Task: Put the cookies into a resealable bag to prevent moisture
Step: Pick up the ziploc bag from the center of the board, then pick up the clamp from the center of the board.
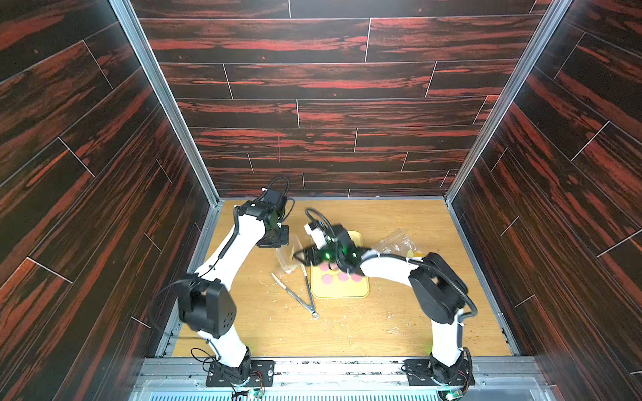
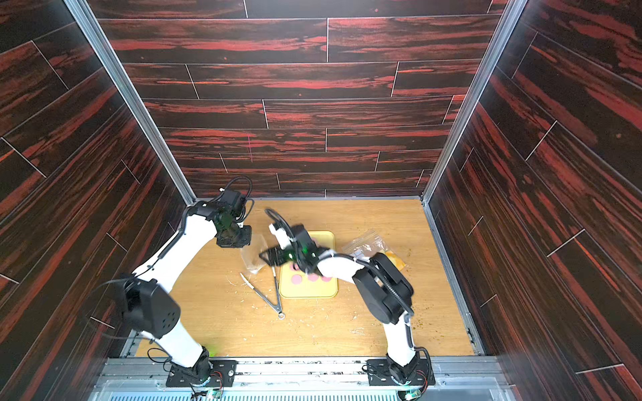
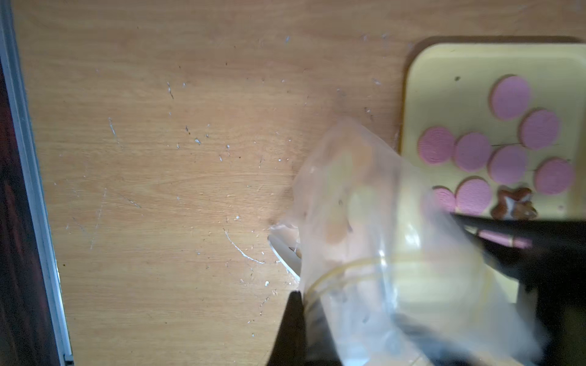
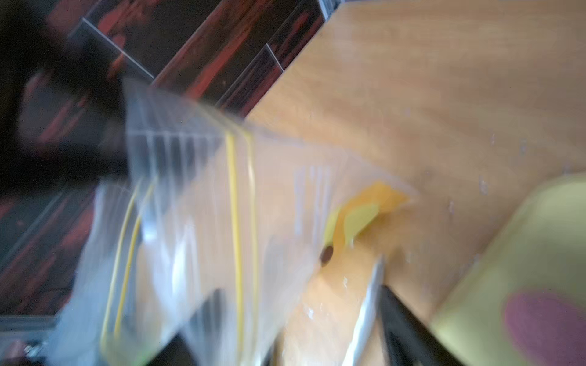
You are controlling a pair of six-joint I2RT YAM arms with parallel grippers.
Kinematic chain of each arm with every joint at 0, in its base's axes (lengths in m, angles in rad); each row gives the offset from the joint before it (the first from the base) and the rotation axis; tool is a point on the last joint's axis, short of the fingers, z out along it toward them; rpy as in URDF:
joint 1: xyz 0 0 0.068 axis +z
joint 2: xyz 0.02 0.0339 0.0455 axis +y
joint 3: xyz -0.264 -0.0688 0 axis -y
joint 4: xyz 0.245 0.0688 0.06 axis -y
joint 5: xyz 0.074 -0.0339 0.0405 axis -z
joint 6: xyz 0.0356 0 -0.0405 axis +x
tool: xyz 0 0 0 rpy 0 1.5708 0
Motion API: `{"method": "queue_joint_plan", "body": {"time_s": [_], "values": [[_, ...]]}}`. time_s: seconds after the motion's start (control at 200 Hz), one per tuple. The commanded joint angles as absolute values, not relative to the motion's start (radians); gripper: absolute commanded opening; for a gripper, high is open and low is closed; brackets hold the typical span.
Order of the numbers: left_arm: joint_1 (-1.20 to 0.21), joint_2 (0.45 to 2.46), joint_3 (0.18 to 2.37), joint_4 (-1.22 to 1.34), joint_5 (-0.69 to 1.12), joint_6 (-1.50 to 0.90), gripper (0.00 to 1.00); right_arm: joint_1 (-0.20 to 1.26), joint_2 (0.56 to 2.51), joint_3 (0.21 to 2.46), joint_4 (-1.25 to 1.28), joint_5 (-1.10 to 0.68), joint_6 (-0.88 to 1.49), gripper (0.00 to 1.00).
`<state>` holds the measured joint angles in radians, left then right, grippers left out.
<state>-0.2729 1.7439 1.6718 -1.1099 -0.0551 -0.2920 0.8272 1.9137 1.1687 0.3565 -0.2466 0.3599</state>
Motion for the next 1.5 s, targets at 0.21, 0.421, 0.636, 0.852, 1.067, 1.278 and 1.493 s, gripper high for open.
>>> {"method": "queue_joint_plan", "body": {"time_s": [0.21, 0.421, 0.636, 0.852, 1.067, 1.278, 1.493], "values": [[-0.255, 1.839, 1.789, -1.17, -0.034, -0.273, 0.0, 0.984, 1.615, 0.807, 0.538, -0.033, 0.256, 0.96], [-0.247, 1.857, 1.804, -1.167, -0.015, -0.272, 0.0, 1.102, 1.677, 0.748, 0.406, 0.115, 0.247, 0.97], [-0.244, 1.855, 1.81, -1.172, -0.009, -0.265, 0.0, 1.164, 1.768, 0.766, 0.326, 0.113, 0.241, 0.97], [-0.242, 1.844, 1.8, -1.177, -0.004, -0.263, 0.0, 1.166, 1.844, 0.844, 0.258, 0.148, 0.224, 0.96], [-0.237, 1.827, 1.774, -1.163, -0.008, -0.262, 0.0, 1.164, 1.965, 0.982, 0.217, 0.246, 0.174, 0.94], [-0.217, 1.809, 1.757, -1.164, -0.019, -0.254, 0.0, 1.151, 2.068, 1.102, 0.226, 0.32, 0.14, 0.93], [-0.202, 1.8, 1.749, -1.164, -0.02, -0.245, 0.0, 1.126, 2.133, 1.16, 0.245, 0.303, 0.135, 0.89]]}}
